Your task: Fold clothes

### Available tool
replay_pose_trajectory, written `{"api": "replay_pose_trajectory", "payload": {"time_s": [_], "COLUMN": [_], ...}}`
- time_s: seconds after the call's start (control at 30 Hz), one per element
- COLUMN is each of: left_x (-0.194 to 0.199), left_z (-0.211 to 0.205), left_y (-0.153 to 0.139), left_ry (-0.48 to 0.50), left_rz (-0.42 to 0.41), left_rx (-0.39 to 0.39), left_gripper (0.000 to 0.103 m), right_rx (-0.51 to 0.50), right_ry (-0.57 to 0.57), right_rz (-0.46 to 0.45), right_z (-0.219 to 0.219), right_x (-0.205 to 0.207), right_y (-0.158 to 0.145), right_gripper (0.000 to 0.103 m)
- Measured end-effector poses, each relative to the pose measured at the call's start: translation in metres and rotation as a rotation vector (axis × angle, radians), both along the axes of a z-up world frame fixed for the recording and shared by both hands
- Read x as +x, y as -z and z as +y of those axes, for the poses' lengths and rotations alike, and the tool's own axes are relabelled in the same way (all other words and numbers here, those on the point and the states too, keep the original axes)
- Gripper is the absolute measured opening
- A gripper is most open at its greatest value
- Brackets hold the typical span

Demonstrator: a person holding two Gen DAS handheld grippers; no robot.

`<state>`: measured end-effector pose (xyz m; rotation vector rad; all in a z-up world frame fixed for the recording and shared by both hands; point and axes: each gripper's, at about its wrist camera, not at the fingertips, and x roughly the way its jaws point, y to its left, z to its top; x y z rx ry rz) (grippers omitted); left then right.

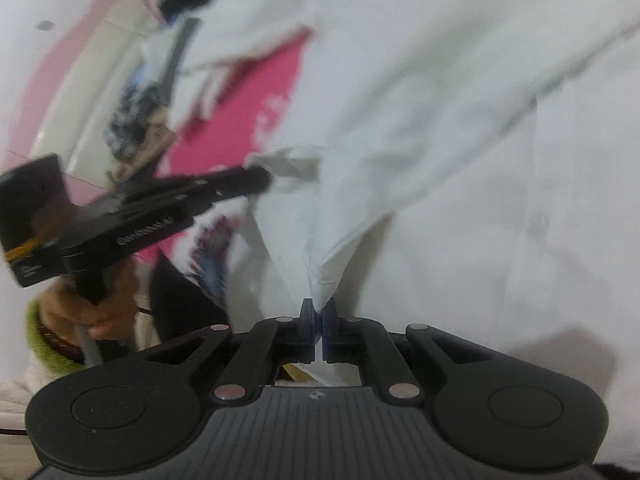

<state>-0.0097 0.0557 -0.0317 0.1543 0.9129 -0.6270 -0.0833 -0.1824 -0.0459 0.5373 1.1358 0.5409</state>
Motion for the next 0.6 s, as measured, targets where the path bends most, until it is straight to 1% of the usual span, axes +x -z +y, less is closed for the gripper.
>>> {"api": "replay_pose_trajectory", "payload": {"time_s": [0.07,0.13,0.17,0.23,0.27,0.33,0.4,0.5,0.6], "left_x": [-0.006,-0.013,-0.016,-0.019,-0.020,-0.020,-0.018,-0.011,-0.004], "left_z": [0.003,0.007,0.009,0.017,0.021,0.029,0.031,0.021,0.008], "left_y": [-0.003,-0.006,-0.008,-0.014,-0.018,-0.029,-0.038,-0.039,-0.031], "left_ry": [0.024,0.048,0.060,0.042,0.031,0.007,-0.023,-0.053,-0.043], "left_rz": [-0.019,-0.038,-0.047,-0.055,-0.058,-0.073,-0.108,-0.147,-0.118], "left_rx": [0.022,0.044,0.055,0.067,0.060,0.036,0.014,0.013,0.005], "left_gripper": [0.003,0.007,0.007,0.007,0.007,0.007,0.007,0.011,0.011], "right_rx": [-0.005,-0.010,-0.013,-0.018,-0.024,-0.053,-0.094,-0.133,-0.129], "right_ry": [0.007,0.015,0.018,0.026,0.036,0.074,0.114,0.159,0.158], "right_rz": [-0.006,-0.011,-0.014,-0.020,-0.036,-0.111,-0.199,-0.313,-0.389], "right_z": [-0.001,-0.003,-0.004,-0.005,-0.008,-0.021,-0.030,-0.033,-0.025], "right_x": [-0.006,-0.011,-0.014,-0.019,-0.023,-0.030,-0.032,-0.023,-0.010], "right_y": [0.003,0.005,0.007,0.009,0.007,-0.007,-0.020,-0.033,-0.036], "right_gripper": [0.010,0.030,0.031,0.032,0.032,0.032,0.032,0.032,0.029]}}
